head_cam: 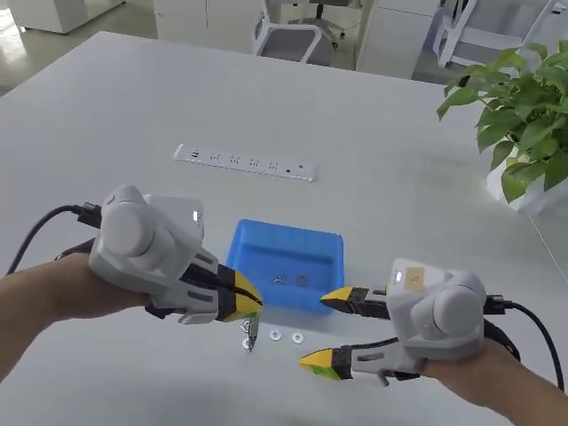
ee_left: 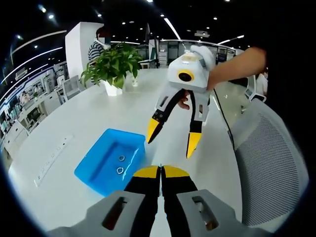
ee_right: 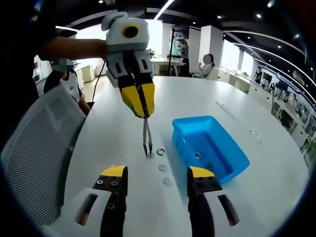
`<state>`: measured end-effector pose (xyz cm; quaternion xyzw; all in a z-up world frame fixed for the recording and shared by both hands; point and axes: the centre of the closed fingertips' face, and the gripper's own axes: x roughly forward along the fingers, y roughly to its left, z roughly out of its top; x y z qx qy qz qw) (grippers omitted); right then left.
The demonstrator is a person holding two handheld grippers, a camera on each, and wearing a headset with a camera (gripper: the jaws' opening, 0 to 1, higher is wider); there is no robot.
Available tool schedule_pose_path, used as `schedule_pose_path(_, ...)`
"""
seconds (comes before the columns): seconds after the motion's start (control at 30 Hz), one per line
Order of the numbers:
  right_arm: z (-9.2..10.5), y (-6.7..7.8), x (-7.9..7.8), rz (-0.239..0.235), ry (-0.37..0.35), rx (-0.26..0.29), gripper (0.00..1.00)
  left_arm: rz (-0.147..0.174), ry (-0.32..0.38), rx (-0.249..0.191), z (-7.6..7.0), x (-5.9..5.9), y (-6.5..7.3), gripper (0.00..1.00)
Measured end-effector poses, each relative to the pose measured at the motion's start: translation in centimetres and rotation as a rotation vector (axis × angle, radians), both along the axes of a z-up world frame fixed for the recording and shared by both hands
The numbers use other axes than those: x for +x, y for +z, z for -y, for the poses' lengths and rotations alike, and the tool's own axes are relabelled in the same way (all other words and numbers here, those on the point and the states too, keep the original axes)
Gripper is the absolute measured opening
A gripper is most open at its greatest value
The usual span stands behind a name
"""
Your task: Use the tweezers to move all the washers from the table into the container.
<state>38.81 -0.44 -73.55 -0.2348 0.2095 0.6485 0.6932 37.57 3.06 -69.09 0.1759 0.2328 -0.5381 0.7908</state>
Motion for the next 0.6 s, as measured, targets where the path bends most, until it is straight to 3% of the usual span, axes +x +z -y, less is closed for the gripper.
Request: schedule_pose_path(0.6,-3.6,-2.1,-1.0,0.000,0.192,-0.034,0.31,-0.016,-0.011,-0.005,0.0,0.1,0.0,0.04)
